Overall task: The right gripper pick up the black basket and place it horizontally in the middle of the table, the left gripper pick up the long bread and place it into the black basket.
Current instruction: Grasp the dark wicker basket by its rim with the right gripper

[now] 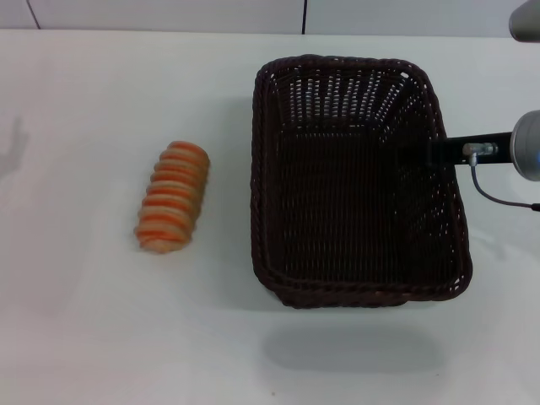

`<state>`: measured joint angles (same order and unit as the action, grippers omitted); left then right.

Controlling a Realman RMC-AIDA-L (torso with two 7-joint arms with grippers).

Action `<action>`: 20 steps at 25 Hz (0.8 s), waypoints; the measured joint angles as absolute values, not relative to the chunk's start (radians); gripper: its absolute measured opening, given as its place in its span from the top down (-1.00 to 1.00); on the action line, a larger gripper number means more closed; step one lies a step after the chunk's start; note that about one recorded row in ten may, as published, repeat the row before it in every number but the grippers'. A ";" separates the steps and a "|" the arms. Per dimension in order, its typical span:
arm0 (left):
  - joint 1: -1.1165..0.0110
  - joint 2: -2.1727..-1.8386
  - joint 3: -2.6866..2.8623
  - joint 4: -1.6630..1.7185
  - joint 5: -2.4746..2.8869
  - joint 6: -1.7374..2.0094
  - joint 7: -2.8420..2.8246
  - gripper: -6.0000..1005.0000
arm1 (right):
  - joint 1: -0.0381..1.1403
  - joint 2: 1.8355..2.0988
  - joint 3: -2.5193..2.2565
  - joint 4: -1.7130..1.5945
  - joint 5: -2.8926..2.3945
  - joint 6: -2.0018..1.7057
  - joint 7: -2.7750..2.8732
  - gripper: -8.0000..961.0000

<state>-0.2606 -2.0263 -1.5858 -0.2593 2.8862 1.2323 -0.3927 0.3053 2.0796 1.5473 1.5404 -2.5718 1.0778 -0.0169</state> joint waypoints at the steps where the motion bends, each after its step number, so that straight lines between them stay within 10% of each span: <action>1: -0.259 -2.026 -1.587 -0.259 2.887 1.234 -0.393 -0.54 | 0.306 2.080 1.547 1.534 -2.567 1.075 -0.019 -0.48; 20: -0.246 -2.024 -1.587 -0.259 2.885 1.257 -0.408 -0.54 | 0.304 2.078 1.559 1.504 -2.476 1.045 -0.023 -0.18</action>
<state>-0.2460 -2.0244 -1.5866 -0.2591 2.8847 1.2572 -0.4078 0.3043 2.0778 1.5588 1.5040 -2.4757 1.0451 -0.0230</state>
